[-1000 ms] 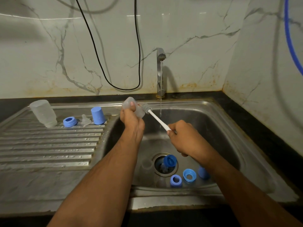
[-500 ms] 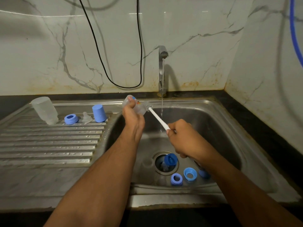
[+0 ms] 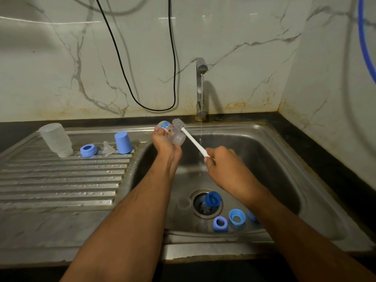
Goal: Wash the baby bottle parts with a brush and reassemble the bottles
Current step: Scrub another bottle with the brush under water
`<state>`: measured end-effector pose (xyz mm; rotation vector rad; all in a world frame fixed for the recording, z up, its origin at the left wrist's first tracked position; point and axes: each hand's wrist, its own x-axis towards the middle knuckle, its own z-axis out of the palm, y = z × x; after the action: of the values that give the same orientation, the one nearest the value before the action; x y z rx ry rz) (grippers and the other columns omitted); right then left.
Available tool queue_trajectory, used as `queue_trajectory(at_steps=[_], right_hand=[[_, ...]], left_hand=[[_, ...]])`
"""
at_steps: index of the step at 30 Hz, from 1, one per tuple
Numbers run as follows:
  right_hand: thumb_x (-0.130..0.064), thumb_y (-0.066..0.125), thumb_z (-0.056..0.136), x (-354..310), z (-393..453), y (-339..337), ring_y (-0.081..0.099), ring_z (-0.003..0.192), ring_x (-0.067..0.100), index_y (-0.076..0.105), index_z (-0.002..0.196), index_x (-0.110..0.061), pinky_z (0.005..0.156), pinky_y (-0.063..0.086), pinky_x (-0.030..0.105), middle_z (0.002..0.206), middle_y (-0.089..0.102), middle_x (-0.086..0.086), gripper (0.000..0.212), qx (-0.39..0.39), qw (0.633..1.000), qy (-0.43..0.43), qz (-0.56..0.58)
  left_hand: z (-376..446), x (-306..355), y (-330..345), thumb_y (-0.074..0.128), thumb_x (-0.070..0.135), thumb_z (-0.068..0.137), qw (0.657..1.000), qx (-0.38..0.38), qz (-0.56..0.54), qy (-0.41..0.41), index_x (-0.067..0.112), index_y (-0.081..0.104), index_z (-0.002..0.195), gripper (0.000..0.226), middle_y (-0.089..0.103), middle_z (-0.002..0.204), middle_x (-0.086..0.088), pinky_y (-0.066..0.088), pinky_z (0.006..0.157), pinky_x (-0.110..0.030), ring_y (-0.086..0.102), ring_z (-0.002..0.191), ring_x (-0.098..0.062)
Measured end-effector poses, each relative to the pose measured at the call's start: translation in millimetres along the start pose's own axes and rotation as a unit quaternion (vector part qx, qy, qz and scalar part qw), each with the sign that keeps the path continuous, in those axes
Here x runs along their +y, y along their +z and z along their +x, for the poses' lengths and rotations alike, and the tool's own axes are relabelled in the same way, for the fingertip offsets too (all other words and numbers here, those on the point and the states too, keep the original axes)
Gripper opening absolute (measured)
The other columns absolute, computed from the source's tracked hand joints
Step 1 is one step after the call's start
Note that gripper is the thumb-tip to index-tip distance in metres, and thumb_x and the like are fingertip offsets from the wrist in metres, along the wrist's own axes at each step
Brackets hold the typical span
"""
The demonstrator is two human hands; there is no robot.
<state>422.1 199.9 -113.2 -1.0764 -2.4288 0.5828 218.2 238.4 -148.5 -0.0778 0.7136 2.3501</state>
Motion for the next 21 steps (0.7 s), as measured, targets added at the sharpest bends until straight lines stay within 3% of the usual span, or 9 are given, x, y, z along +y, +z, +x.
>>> queue_trajectory(at_steps=[2, 4, 7, 11, 17, 21], right_hand=[[-0.026, 0.047, 0.106, 2.0, 3.3, -0.1, 0.064, 0.075, 0.017, 0.065, 0.111, -0.016, 0.071, 0.058, 0.037, 0.086, 0.062, 0.001, 0.021, 0.003, 1.000, -0.008, -0.005], [-0.027, 0.047, 0.106, 4.6, 6.0, -3.0, 0.064, 0.077, 0.017, 0.063, 0.116, -0.016, 0.073, 0.058, 0.038, 0.088, 0.063, 0.002, 0.022, -0.001, 1.000, -0.010, 0.000], [-0.025, 0.045, 0.107, 8.5, 3.8, -9.8, 0.060, 0.072, 0.012, 0.062, 0.118, -0.018, 0.065, 0.051, 0.027, 0.083, 0.059, -0.001, 0.021, -0.026, 0.999, -0.024, -0.006], [-0.025, 0.046, 0.107, 12.0, -4.0, -15.0, 0.054, 0.065, 0.008, 0.062, 0.118, -0.021, 0.058, 0.039, 0.020, 0.077, 0.055, -0.006, 0.020, -0.067, 0.997, -0.032, -0.001], [-0.023, 0.045, 0.107, 0.3, 7.9, -11.7, 0.062, 0.077, 0.016, 0.062, 0.126, -0.014, 0.069, 0.054, 0.031, 0.090, 0.063, 0.005, 0.027, -0.020, 1.000, -0.014, 0.006], [-0.025, 0.044, 0.108, 8.5, -3.4, -13.6, 0.049, 0.057, 0.005, 0.062, 0.123, -0.017, 0.049, 0.036, 0.014, 0.074, 0.052, -0.006, 0.025, -0.061, 0.998, -0.011, 0.019]], left_hand=[[-5.2, -2.9, 4.3, 0.054, 0.042, 0.100, 0.998, -0.043, 0.036, -0.021, 0.017, 0.062, 0.110, 0.029, 0.065, 0.119, -0.014, 0.053, 0.099, -0.043, 0.064, 0.107, -0.025], [-3.8, -4.9, 5.8, 0.053, 0.048, 0.100, 0.993, -0.068, 0.091, -0.026, 0.023, 0.066, 0.101, 0.029, 0.068, 0.116, -0.012, 0.053, 0.096, -0.042, 0.065, 0.104, -0.024], [8.0, 2.7, 3.9, 0.058, 0.064, 0.089, 0.987, -0.061, 0.145, -0.012, 0.016, 0.063, 0.122, 0.058, 0.070, 0.119, -0.014, 0.059, 0.087, -0.042, 0.070, 0.104, -0.025], [19.6, 14.5, -6.0, 0.064, 0.055, 0.091, 0.989, -0.029, 0.143, -0.039, 0.011, 0.062, 0.126, 0.056, 0.073, 0.101, -0.009, 0.059, 0.071, -0.034, 0.071, 0.085, -0.018], [5.5, -4.3, 5.5, 0.065, 0.052, 0.090, 0.984, -0.056, 0.156, -0.070, 0.009, 0.063, 0.126, 0.056, 0.067, 0.100, -0.010, 0.057, 0.074, -0.032, 0.066, 0.086, -0.018], [15.4, 14.6, -4.3, 0.067, 0.052, 0.088, 0.992, -0.034, 0.107, -0.056, 0.009, 0.061, 0.120, 0.054, 0.070, 0.097, -0.010, 0.059, 0.075, -0.034, 0.070, 0.083, -0.019]])
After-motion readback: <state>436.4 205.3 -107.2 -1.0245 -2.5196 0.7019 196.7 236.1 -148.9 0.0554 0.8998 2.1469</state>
